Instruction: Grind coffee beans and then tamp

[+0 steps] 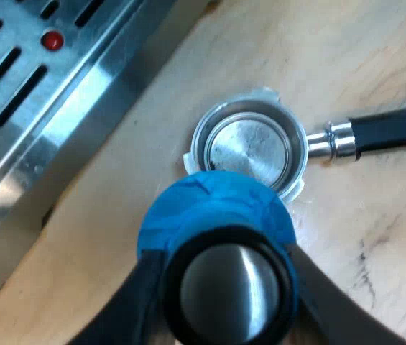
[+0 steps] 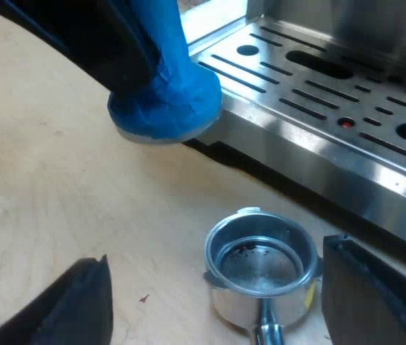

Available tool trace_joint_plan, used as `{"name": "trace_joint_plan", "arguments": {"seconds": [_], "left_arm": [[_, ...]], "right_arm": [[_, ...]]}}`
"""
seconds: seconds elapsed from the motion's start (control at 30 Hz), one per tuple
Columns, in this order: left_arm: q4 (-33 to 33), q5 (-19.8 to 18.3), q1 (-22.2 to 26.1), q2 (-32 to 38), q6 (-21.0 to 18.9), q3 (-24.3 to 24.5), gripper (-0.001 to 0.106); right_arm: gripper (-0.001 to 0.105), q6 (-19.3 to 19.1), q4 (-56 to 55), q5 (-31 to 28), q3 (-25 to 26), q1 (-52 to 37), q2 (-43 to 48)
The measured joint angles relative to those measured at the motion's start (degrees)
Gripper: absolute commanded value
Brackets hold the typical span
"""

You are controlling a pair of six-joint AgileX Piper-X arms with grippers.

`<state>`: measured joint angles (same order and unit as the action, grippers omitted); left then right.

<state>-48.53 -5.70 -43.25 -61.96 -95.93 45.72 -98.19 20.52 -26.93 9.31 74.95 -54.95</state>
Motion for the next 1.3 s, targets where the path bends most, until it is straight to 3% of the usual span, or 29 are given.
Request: {"name": "trace_joint_plan", "arguments": {"seconds": [0.5, 0.57, 0.7, 0.87, 1.13, 1.3], "left_arm": [[-3.8, 0.3, 10.3, 0.0, -0.9, 0.0, 0.0], [-3.7, 0.3, 14.8, 0.0, -0.7, -0.5, 0.0], [-3.6, 0.3, 17.5, 0.2, 1.0, -2.8, 0.0], [-0.2, 0.3, 19.4, 0.4, 1.1, -7.8, 0.0], [3.0, -0.5, 20.1, 0.4, 1.1, -11.0, 0.0], [11.1, -3.7, 20.0, -4.2, 1.1, -13.7, 0.0]], "right_arm": [[0.062, -0.1, 0.0, 0.5, 0.0, 0.0, 0.0], [0.062, -0.1, 0.0, 0.5, 0.0, 0.0, 0.0], [0.062, -0.1, 0.0, 0.5, 0.0, 0.0, 0.0], [0.062, -0.1, 0.0, 0.5, 0.0, 0.0, 0.0], [0.062, -0.1, 0.0, 0.9, 0.0, 0.0, 0.0], [0.062, -0.1, 0.0, 0.9, 0.0, 0.0, 0.0]]}}
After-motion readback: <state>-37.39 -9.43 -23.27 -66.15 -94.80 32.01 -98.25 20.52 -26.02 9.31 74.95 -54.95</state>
